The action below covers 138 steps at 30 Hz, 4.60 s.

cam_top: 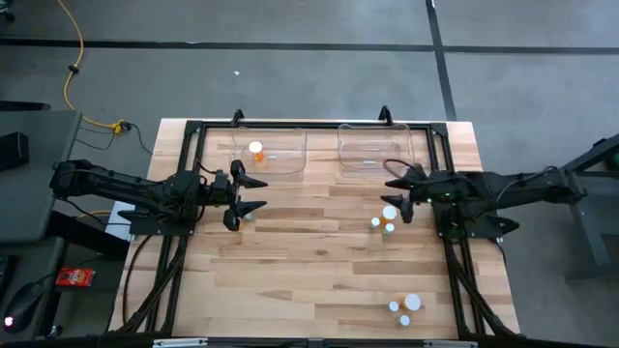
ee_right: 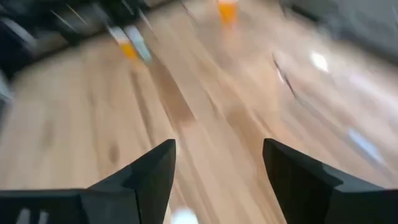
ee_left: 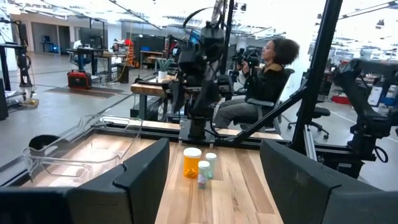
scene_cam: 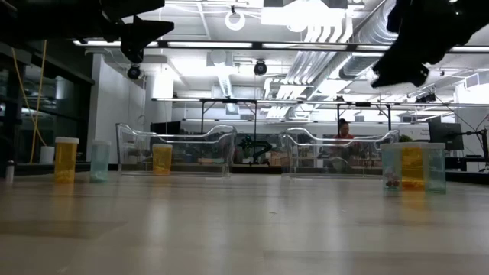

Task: Pick and place medicine bottles into bin by pill shape (circle, oval)
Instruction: Put the top orange capsule bottle into the left transparent bin

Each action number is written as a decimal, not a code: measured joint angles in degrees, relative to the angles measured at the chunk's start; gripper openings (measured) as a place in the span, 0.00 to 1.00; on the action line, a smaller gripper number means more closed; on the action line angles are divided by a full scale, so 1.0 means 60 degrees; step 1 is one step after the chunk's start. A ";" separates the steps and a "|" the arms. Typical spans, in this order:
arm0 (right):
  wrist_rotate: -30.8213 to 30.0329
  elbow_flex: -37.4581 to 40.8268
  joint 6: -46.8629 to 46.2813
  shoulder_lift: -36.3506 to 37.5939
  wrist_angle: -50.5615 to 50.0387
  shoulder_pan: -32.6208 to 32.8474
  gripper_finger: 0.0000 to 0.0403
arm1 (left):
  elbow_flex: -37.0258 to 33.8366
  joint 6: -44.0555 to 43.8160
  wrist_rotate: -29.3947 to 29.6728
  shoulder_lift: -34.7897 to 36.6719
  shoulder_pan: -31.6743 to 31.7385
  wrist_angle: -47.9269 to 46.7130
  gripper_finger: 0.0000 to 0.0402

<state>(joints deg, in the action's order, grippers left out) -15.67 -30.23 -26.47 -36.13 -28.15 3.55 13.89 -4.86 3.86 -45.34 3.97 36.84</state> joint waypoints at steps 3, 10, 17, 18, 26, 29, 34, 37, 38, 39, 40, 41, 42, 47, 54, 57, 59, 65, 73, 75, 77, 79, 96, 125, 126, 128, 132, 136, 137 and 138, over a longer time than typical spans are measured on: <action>-0.0002 -0.0471 -0.0943 -0.0800 -0.1373 0.0000 0.59 | 0.0000 -0.0001 0.0000 -0.0003 0.0000 -0.0036 0.59; 0.0131 -0.0511 -0.2390 -0.2461 -0.2043 0.0192 0.59 | 0.0000 0.0000 0.0000 0.0000 0.0000 -0.0033 0.59; -0.0610 -0.0957 -0.3524 -0.3684 -0.2500 0.1056 0.59 | 0.0000 0.0014 0.0000 0.0000 0.0000 -0.0033 0.59; -0.0694 -0.1076 -0.3663 -0.3861 -0.2577 0.1197 0.59 | 0.0000 0.0010 0.0000 0.0000 0.0001 -0.0032 0.59; -0.1179 -0.1946 -0.4961 -0.5247 -0.3663 0.1792 0.59 | 0.0000 -0.0004 0.0000 0.0000 0.0000 -0.0032 0.59; -0.1125 -0.1971 -0.5086 -0.5571 -0.3762 0.1787 0.59 | 0.0004 -0.0006 -0.0001 -0.0001 0.0000 -0.0031 0.59; -0.0876 -0.1983 -0.5091 -0.5860 -0.3717 0.1785 0.59 | 0.0004 -0.0004 -0.0004 0.0000 0.0000 -0.0029 0.59; -0.0868 -0.1983 -0.5091 -0.5975 -0.3715 0.1785 0.59 | 0.0004 -0.0004 -0.0004 0.0000 0.0000 -0.0029 0.59; -0.0869 -0.1983 -0.5091 -0.6011 -0.3710 0.1785 0.59 | 0.0004 -0.0006 -0.0004 0.0000 0.0001 -0.0029 0.59; -0.0869 -0.1983 -0.5091 -0.6054 -0.3710 0.1785 0.59 | 0.0004 -0.0004 -0.0004 0.0000 0.0000 -0.0029 0.59; -0.0870 -0.1983 -0.5091 -0.6096 -0.3706 0.1784 0.59 | 0.0004 -0.0004 -0.0004 -0.0003 0.0000 -0.0029 0.59; -0.0873 -0.1984 -0.5092 -0.6131 -0.3690 0.1783 0.59 | 0.0004 -0.0004 -0.0004 -0.0001 0.0000 -0.0029 0.59; -0.0881 -0.1990 -0.5096 -0.6175 -0.3682 0.1785 0.59 | 0.0004 -0.0007 -0.0004 -0.0003 0.0000 -0.0029 0.59; -0.0858 -0.1983 -0.5149 -0.6530 -0.3706 0.1778 0.59 | 0.0004 -0.0004 -0.0007 0.0000 0.0000 -0.0029 0.59; -0.0789 -0.1983 -0.5056 -0.6923 -0.3720 0.1572 0.59 | 0.0004 -0.0008 -0.0004 -0.0001 0.0000 -0.0029 0.59; -0.0785 -0.1983 -0.5008 -0.6878 -0.3730 0.1513 0.59 | 0.0004 -0.0004 -0.0007 -0.0004 0.0000 -0.0032 0.59; -0.0789 -0.1983 -0.4864 -0.6804 -0.3732 0.1483 0.58 | 0.0004 -0.0006 -0.0007 -0.0002 0.0001 -0.0029 0.59; -0.0818 -0.2099 -0.4716 -0.6413 -0.3930 0.1483 0.47 | 0.0004 -0.0004 -0.0007 -0.0004 0.0003 -0.0029 0.59; -0.1102 -0.2750 -0.3658 -0.6013 -0.3862 0.1483 0.40 | 0.0004 -0.0004 -0.0007 -0.0004 0.0003 -0.0029 0.59; -0.1276 -0.3114 -0.3028 -0.6013 -0.3637 0.1483 0.41 | 0.0004 -0.0008 0.0104 -0.0004 0.0003 -0.0029 0.59; -0.1411 -0.3504 -0.2337 -0.6017 -0.3160 0.1468 0.42 | 0.0004 -0.0006 0.0520 -0.0004 0.0000 -0.0032 0.59; -0.1452 -0.3891 -0.1751 -0.6035 -0.2825 0.1403 0.42 | 0.0004 -0.0008 0.0989 -0.0004 0.0000 -0.0126 0.59; -0.0452 -0.4360 -0.0507 -0.7498 -0.2022 0.0342 0.42 | 0.0004 -0.0008 0.1122 -0.0004 0.0003 -0.0411 0.59; 0.0013 -0.6547 0.0141 -1.0992 -0.3167 0.0339 0.51 | 0.0004 -0.0008 0.1126 -0.0004 0.0003 -0.0464 0.59; 0.0013 -0.6547 0.0141 -1.0992 -0.3166 0.0339 0.52 | 0.0004 -0.0008 0.1126 -0.0005 0.0003 -0.0462 0.59; 0.0018 -0.6547 0.0141 -1.0992 -0.3167 0.0339 0.52 | 0.0004 -0.0008 0.1126 -0.0004 0.0003 -0.0462 0.59; 0.0135 -0.6547 0.0141 -1.0992 -0.3164 0.0339 0.54 | 0.0004 -0.0008 0.1126 -0.0004 0.0003 -0.0462 0.59; 0.0213 -0.6547 0.0141 -1.0992 -0.3156 0.0339 0.55 | 0.0004 -0.0008 0.1126 -0.0004 0.0003 -0.0462 0.59; 0.0220 -0.6547 0.0144 -1.0992 -0.3156 0.0339 0.55 | 0.0004 -0.0011 0.1126 -0.0004 0.0003 -0.0462 0.59; 0.0220 -0.6547 0.0148 -1.0992 -0.3156 0.0339 0.56 | 0.0004 -0.0008 0.1126 -0.0004 0.0003 -0.0462 0.59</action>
<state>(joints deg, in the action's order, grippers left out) -14.35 -69.52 -25.58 -102.08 -47.09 5.58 13.91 -4.91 10.61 -45.36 3.99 34.06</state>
